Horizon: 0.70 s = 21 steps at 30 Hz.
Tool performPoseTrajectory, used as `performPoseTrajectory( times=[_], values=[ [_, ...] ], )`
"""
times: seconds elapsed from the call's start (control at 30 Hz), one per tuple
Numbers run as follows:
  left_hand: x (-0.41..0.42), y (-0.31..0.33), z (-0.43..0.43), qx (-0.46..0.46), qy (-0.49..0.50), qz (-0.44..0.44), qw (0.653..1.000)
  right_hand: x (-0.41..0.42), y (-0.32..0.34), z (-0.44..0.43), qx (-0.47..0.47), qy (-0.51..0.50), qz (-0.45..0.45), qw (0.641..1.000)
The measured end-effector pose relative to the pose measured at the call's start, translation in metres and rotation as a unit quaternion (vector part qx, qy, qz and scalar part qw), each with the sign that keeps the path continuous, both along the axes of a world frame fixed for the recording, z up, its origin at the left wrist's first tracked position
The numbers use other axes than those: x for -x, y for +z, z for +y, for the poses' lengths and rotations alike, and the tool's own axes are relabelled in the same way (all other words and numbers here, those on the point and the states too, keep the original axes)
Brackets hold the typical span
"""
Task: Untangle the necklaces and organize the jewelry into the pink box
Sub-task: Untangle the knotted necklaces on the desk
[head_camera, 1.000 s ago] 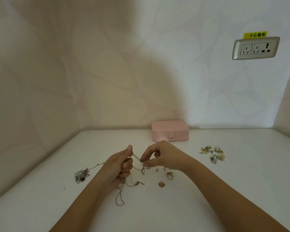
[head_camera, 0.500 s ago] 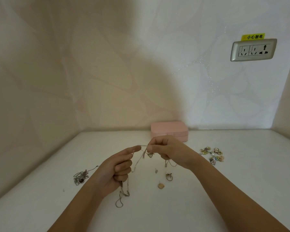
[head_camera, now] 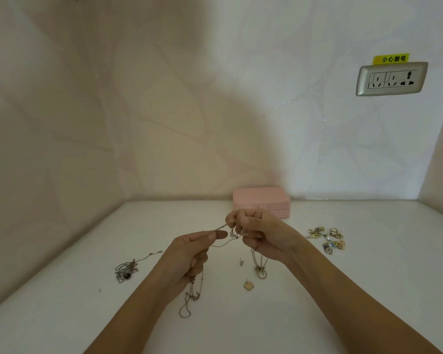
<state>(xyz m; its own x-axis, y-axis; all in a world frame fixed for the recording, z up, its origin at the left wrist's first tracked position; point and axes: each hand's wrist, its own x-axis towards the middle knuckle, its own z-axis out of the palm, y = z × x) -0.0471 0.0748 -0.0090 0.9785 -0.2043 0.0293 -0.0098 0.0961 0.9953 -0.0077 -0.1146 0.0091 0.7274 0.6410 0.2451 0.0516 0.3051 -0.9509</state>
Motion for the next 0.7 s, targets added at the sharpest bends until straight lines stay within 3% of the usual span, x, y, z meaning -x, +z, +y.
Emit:
performPoseTrajectory(
  times=[0.2, 0.43, 0.6, 0.7],
  values=[
    [-0.001, 0.001, -0.001, 0.064, 0.029, 0.012, 0.997, 0.0, -0.002, 0.0, -0.026, 0.002, 0.038, 0.999],
    [0.001, 0.015, 0.005, 0.299, 0.002, 0.078, 0.951, 0.006, 0.003, -0.002, 0.06, -0.036, 0.029, 0.997],
    [0.006, 0.022, 0.01, 0.27, -0.005, 0.058, 0.961, 0.012, 0.009, -0.002, 0.167, -0.053, -0.043, 0.984],
    [0.008, 0.023, 0.013, 0.253, 0.004, 0.053, 0.966, 0.014, 0.011, -0.003, 0.186, -0.049, -0.061, 0.98]
  ],
)
